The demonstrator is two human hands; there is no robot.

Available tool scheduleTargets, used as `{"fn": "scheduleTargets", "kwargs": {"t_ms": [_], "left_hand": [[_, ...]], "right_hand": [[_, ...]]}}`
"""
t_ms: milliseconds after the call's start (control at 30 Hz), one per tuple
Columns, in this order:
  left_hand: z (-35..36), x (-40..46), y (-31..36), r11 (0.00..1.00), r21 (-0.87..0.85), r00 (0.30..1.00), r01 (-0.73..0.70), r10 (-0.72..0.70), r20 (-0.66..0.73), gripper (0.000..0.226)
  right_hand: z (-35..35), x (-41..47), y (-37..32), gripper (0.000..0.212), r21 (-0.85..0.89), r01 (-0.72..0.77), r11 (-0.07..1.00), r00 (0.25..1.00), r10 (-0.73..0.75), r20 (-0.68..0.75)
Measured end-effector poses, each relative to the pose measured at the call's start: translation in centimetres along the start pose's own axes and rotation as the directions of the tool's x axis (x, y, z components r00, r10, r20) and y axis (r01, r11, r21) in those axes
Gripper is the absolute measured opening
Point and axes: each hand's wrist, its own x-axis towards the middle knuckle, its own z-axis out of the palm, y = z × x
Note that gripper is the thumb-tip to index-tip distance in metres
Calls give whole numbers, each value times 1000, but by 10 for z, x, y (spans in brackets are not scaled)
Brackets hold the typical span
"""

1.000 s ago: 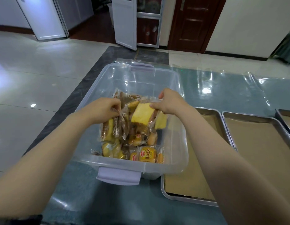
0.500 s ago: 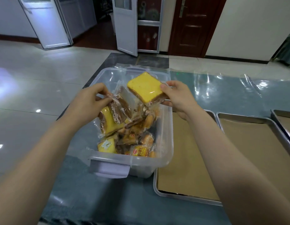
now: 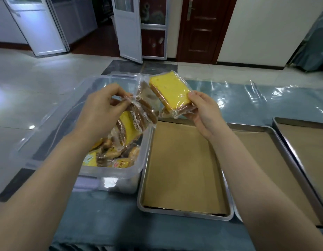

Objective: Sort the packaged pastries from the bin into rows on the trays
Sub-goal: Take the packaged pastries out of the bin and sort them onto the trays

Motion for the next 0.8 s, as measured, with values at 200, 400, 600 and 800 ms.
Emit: {"fn": "scheduleTargets", "kwargs": {"t_ms": [200, 400, 600, 800], "left_hand": [[31, -6, 43, 994, 90, 999, -55, 54, 8, 14], [59, -11, 72, 998, 26, 998, -62, 62, -11, 6], [99, -23, 74, 996, 59, 993, -71, 65, 94, 6], [133, -46, 46, 950, 258, 969, -176, 121, 214, 1]], "right_hand": [[-53, -5, -3, 9, -2, 5, 1000, 999, -5, -37], [-102, -7, 0, 12, 51, -23, 998, 997, 26, -69], [-136, -4, 4, 12, 36, -53, 998, 994, 56, -90], [-153, -7, 26, 7, -38, -112, 993, 990, 109, -91]]}}
